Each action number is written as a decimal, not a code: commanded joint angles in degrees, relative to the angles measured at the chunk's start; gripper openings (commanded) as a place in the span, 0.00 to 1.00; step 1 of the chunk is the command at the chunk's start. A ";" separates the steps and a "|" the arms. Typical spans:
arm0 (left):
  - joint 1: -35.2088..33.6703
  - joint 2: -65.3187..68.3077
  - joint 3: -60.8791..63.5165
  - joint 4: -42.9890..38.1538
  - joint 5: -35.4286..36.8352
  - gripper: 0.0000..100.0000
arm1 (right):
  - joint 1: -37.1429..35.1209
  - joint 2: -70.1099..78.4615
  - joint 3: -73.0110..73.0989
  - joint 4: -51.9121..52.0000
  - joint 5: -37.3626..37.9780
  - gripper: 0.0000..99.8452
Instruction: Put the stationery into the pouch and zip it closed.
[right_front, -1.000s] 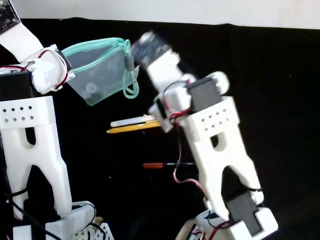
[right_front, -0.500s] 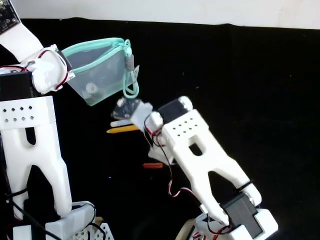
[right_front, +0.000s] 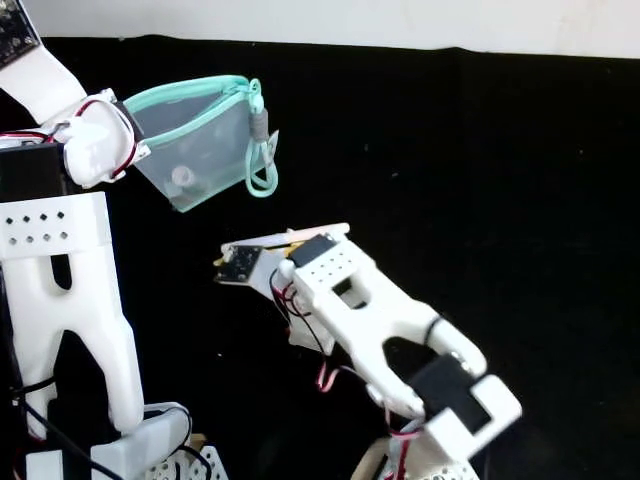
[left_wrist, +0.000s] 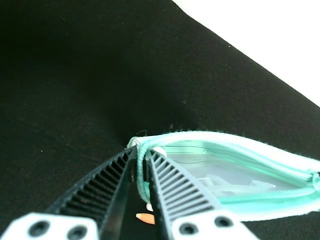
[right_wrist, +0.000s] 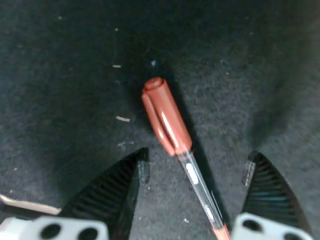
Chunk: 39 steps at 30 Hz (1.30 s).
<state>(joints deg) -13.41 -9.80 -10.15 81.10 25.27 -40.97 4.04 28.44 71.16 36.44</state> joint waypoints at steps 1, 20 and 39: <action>1.27 0.48 0.66 0.18 0.26 0.01 | -0.48 2.33 -3.56 -0.84 0.79 0.31; 1.27 0.48 0.66 0.18 0.26 0.01 | -2.42 15.43 -7.87 -2.95 -7.91 0.01; 1.27 0.48 0.66 0.18 0.26 0.01 | 17.89 -9.80 -25.80 6.29 -17.49 0.01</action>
<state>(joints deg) -13.05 -9.80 -10.15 81.10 25.27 -25.32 -0.44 7.52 75.30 19.82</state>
